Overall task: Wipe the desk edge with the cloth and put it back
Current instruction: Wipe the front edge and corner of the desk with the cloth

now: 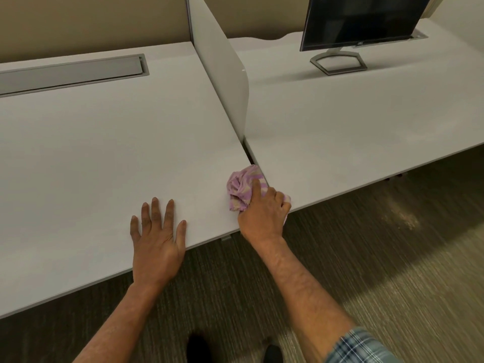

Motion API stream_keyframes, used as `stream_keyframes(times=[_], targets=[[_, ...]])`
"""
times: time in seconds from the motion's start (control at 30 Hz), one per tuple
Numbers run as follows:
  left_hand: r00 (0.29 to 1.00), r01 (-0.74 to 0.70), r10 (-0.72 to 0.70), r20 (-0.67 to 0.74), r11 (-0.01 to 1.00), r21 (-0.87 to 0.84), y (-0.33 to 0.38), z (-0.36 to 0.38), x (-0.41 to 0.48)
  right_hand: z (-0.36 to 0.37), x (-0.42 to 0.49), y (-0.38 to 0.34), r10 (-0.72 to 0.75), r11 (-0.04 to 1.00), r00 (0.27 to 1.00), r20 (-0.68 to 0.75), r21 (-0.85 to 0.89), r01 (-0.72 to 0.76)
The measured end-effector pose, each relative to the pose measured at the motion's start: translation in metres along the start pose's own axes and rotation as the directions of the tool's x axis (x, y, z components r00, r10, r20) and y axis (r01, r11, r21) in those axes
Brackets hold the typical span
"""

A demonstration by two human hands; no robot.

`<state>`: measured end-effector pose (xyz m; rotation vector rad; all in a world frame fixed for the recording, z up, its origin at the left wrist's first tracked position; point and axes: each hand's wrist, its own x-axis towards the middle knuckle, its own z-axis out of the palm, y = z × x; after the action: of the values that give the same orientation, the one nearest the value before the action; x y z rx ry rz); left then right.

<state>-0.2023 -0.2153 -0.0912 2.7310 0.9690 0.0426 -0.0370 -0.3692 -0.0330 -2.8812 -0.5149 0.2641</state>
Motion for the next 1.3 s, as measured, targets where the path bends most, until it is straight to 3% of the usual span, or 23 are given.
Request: stream_keyframes(times=[0.23,0.43,0.5,0.6,0.73,0.83,1.0,1.17,1.27,1.3], targets=[[1.000,0.001,-0.001,-0.007,1.000,-0.002,0.001,-0.001,-0.001,0.000,-0.019,0.013,0.064,0.998,0.996,-0.055,-0.007,-0.065],[1.000,0.007,-0.007,-0.007,1.000,0.003,0.001,-0.001,-0.001,0.023,-0.055,0.015,0.156,0.942,0.979,-0.128,0.316,-0.108],[1.000,0.011,-0.011,-0.008,1.000,0.003,0.001,-0.001,0.000,0.035,-0.067,0.006,0.182,0.881,0.976,-0.119,0.460,-0.108],[1.000,0.015,-0.015,-0.012,1.000,-0.004,0.003,-0.001,0.000,0.052,-0.084,-0.015,0.187,0.673,0.975,-0.122,0.739,-0.037],[1.000,0.010,-0.010,-0.015,1.000,0.001,0.002,-0.002,0.000,0.056,-0.094,-0.035,0.235,0.472,0.968,-0.085,0.881,-0.037],[1.000,0.008,-0.008,-0.018,1.000,0.011,0.002,-0.001,0.000,0.059,-0.095,-0.041,0.248,0.411,0.967,-0.059,0.910,-0.050],[1.000,0.004,-0.003,-0.023,1.000,0.011,0.000,0.001,0.001,0.063,-0.113,-0.057,0.182,0.402,0.981,-0.069,0.916,-0.010],[1.000,0.004,-0.004,-0.020,1.000,0.012,-0.001,0.001,0.001,0.064,-0.134,-0.054,0.044,0.367,0.994,0.098,0.924,-0.107],[1.000,0.003,-0.003,-0.017,1.000,-0.009,0.001,-0.001,0.001,0.052,-0.148,-0.037,-0.084,0.259,0.961,0.265,0.937,-0.236],[1.000,0.001,-0.002,-0.019,1.000,-0.014,0.001,-0.001,0.000,0.047,-0.151,-0.032,-0.063,0.232,0.952,0.300,0.932,-0.278]])
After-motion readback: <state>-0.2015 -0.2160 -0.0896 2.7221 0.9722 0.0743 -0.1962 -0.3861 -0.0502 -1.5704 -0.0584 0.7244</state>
